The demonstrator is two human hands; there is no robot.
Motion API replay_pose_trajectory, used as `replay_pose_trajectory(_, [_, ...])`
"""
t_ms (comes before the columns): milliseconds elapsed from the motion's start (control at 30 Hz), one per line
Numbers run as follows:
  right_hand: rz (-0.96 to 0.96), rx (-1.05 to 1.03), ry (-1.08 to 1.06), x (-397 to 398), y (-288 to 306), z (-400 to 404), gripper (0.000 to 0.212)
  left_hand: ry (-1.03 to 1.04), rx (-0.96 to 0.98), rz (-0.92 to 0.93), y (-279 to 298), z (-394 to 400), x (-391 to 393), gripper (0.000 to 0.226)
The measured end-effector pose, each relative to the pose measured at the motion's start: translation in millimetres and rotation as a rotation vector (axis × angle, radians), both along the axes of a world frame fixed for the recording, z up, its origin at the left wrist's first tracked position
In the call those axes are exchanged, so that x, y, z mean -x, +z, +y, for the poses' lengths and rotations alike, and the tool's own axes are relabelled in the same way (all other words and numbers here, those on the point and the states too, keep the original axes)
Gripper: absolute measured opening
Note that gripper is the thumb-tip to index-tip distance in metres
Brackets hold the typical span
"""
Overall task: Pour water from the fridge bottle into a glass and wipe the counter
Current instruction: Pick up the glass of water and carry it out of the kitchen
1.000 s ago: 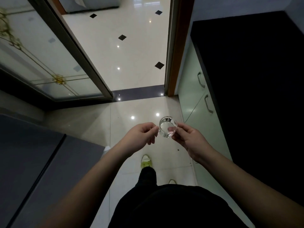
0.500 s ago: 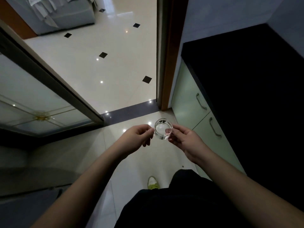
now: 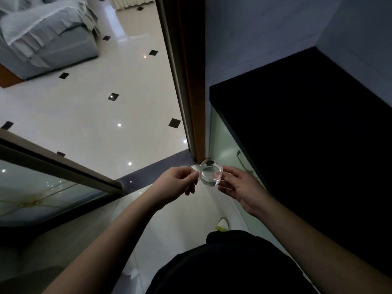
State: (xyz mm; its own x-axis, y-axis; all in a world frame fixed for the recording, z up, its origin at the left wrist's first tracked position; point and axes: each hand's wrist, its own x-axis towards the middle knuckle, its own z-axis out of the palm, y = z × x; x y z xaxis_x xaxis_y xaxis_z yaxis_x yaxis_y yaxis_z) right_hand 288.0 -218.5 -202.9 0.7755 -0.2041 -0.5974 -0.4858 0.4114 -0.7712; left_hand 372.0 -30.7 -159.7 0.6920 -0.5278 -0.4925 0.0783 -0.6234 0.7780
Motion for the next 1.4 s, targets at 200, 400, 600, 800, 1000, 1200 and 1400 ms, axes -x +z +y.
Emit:
replay_pose_trajectory(200, [0.007, -0.046, -0.076, -40.0, -2.9, -38.5, 0.019, 0.001, 0.04, 0.072, 1.7, -46.2, -47.7, 0.03])
replay_pose_trajectory(400, [0.017, -0.065, -0.196, -77.4, -5.4, -65.9, 0.019, -0.071, 0.062, 0.112, -5.1, -81.2, -94.4, 0.028])
replay_pose_trajectory(600, [-0.006, -0.034, -0.309, -119.6, -8.9, -82.0, 0.02, -0.232, 0.052, 0.048, -9.0, -113.2, -155.5, 0.029])
replay_pose_trajectory(800, [-0.019, -0.045, -0.538, -162.2, -5.1, -88.9, 0.019, -0.387, 0.072, 0.04, -17.2, -142.3, -216.5, 0.031])
replay_pose_trajectory(1000, [-0.035, -0.034, -0.699, -180.8, -1.1, -101.8, 0.016, -0.572, 0.103, 0.01, -22.8, -176.0, -253.1, 0.025])
replay_pose_trajectory(1200, [-0.018, -0.034, -0.773, -190.8, -10.0, -129.8, 0.016, -0.609, 0.148, 0.013, -36.0, -208.6, -265.1, 0.028])
replay_pose_trajectory(1400, [-0.037, -0.047, -0.754, -198.1, -18.0, -159.9, 0.017, -0.523, 0.146, 0.058, -52.8, -241.4, -270.2, 0.029])
